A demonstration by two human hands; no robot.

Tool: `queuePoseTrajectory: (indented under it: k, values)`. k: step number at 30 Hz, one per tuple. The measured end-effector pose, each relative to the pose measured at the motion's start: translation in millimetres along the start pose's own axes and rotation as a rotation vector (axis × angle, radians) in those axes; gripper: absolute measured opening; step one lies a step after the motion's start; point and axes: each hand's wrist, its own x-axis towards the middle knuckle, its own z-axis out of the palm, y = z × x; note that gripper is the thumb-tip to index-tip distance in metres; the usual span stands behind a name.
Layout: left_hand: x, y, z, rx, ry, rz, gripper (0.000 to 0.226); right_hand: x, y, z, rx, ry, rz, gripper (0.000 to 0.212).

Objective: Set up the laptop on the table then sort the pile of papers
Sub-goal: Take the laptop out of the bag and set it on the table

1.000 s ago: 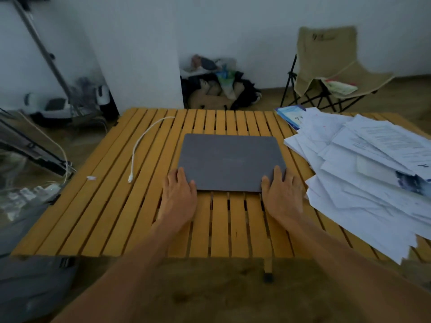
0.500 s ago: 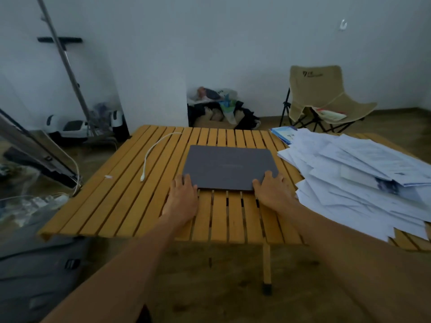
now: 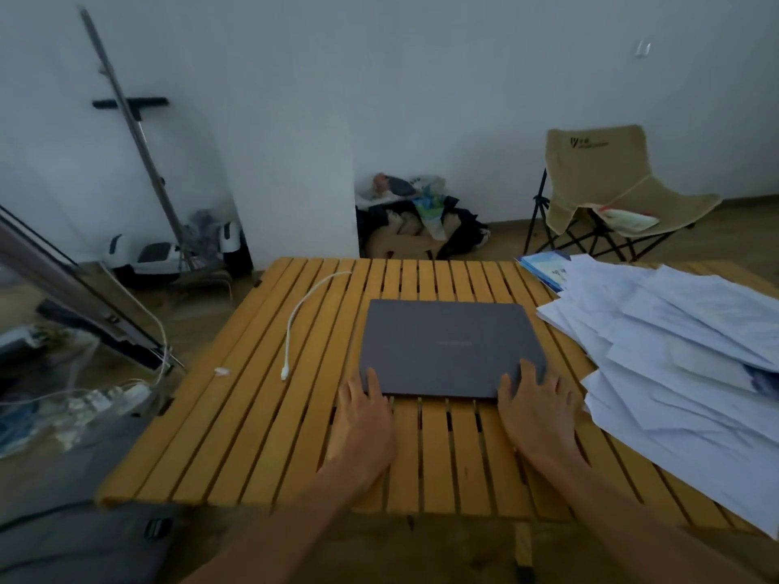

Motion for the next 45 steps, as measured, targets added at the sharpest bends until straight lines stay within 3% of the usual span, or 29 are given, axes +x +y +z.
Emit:
queuePoseTrajectory:
  k: [3, 6, 9, 13, 15, 17, 20, 22, 26, 32, 36, 40, 42, 45]
  values:
    - [1, 0, -9, -0.19, -0.019, -0.04, 0.044, -9, 1, -8, 0.019, -0.038, 0.002, 0.058]
    - [14, -21, -29, -0.429, 0.093, -0.126, 0.014, -11, -1, -12, 0.029, -0.08, 0.025, 0.059]
    - [46, -64, -46, -0.345, 0.231, -0.347, 0.021, -10, -3, -15, 0.029, -0.106, 0.053, 0.058]
    - [79, -98, -54, -0.23, 0.106, -0.529, 0.023, 6, -11, -22, 0.037, -0.15, 0.101, 0.056]
    - [91, -101, -56, -0.227, 0.03, -0.529, 0.01, 35, -29, -23, -0.021, -0.14, -0.013, 0.059]
    - [104, -103, -55, -0.28, -0.041, -0.49, 0.013, 73, -62, -19, 0.061, -0.162, -0.199, 0.058]
    - [124, -98, -48, -0.744, -0.058, -0.451, 0.025, 125, -115, -4, 0.132, -0.257, -0.306, 0.053]
    - [138, -88, -42, -1.043, 0.025, -0.465, 0.026, 148, -142, 7, 0.087, -0.278, -0.34, 0.043]
    - [158, -68, -27, -1.377, 0.197, -0.455, 0.013, 161, -178, 28, 0.026, -0.198, -0.392, 0.027]
    - [170, -76, -12, -1.341, 0.295, -0.448, 0.01, 168, -190, 57, 0.011, -0.207, -0.344, 0.039]
    - [176, -88, -8, -1.569, 0.249, -0.429, 0.014, 178, -199, 57, -0.019, -0.251, -0.294, 0.052]
    - [180, -88, -11, -1.704, 0.243, -0.412, 0.01, 181, -206, 55, 0.02, -0.227, -0.283, 0.051]
    - [181, -85, -14, -1.654, 0.256, -0.443, 0.008, 179, -210, 52, 0.054, -0.221, -0.27, 0.047]
    - [180, -83, -16, -1.391, 0.216, -0.508, 0.006, 177, -214, 49, 0.053, -0.214, -0.259, 0.046]
